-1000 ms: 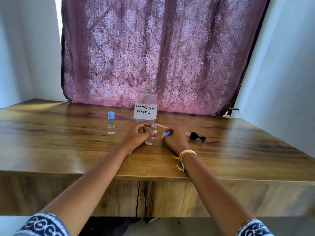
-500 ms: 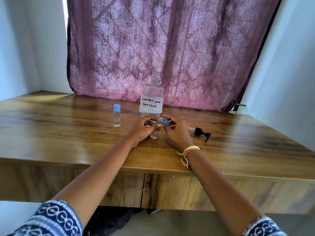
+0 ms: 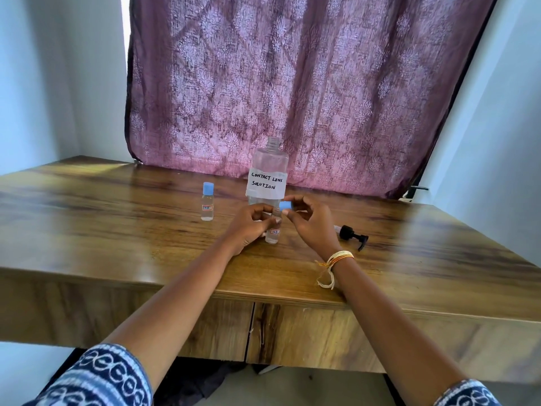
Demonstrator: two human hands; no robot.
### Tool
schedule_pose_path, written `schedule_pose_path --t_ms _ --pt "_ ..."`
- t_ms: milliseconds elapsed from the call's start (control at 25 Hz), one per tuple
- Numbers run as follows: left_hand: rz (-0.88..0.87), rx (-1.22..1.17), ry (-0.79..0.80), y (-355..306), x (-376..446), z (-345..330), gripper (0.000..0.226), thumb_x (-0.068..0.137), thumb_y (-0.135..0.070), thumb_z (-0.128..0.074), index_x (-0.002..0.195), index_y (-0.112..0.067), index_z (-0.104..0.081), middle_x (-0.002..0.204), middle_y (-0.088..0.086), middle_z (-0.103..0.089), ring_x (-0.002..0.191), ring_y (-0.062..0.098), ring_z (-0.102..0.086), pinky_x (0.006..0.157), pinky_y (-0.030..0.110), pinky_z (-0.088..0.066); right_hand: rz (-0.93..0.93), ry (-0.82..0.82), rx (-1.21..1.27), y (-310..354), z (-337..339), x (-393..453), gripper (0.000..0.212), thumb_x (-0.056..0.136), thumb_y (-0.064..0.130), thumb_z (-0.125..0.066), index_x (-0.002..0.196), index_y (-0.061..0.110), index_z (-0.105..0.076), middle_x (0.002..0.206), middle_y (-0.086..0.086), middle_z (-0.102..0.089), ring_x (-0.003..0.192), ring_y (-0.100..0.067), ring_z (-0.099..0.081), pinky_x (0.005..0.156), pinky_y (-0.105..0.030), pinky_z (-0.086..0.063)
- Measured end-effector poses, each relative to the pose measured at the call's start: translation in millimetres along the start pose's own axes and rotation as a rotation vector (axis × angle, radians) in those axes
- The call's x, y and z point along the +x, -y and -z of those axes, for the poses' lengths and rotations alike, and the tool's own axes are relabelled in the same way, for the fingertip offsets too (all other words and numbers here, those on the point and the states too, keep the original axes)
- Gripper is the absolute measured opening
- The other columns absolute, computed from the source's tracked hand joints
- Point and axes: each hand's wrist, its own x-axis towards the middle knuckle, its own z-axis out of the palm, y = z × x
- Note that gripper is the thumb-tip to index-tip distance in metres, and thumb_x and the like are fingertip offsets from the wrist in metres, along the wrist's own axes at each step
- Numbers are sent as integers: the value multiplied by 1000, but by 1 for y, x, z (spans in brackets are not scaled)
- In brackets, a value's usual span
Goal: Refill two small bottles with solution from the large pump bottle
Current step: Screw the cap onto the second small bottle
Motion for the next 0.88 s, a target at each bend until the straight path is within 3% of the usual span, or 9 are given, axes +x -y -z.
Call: schedule_pose_path --t_ms 120,240,440,640,760,880 --pt "42 -70 31 -1 -1 2 29 82 -11 -74 110 -7 -67 108 26 -69 99 32 -67 93 51 -51 72 128 -90 9 6 12 32 85 2 -67 115 12 -68 105 -2 -67 90 -1 -62 81 -6 -47" --pt "81 -134 51 -2 -2 2 33 83 -7 -72 114 1 -64 104 25 -65 99 31 -61 97 55 -46 92 264 -156 20 12 24 33 87 -4 -62 118 6 -67 115 -7 -67 102 -12 -63 90 -12 -48" --pt "82 -160 71 -3 -3 3 23 83 -5 -71 106 -3 -66 98 22 -59 93 30 -51 81 44 -40 108 412 -322 33 14 38 33 86 -5 -61 116 9 -69 120 -9 -68 109 -19 -65 98 -31 -50" --pt "71 -76 80 -1 -1 5 32 82 -3 -72 113 2 -65 91 19 -60 82 28 -52 73 36 -43 113 462 -399 37 12 44 33 84 -5 -62 113 8 -70 113 -9 -71 104 -18 -66 91 -25 -50" --pt "48 20 93 2 0 5 31 79 2 -73 110 1 -67 72 1 -67 60 6 -58 53 15 -44 113 462 -438 35 13 46 28 82 2 -69 109 10 -73 105 -9 -74 96 -17 -68 86 -26 -53" --pt "40 65 90 3 2 6 28 77 3 -74 104 0 -68 57 -12 -65 52 -4 -56 52 14 -43 129 425 -466 35 13 48 24 76 18 -80 97 7 -75 90 -10 -75 78 -13 -66 74 -26 -53"
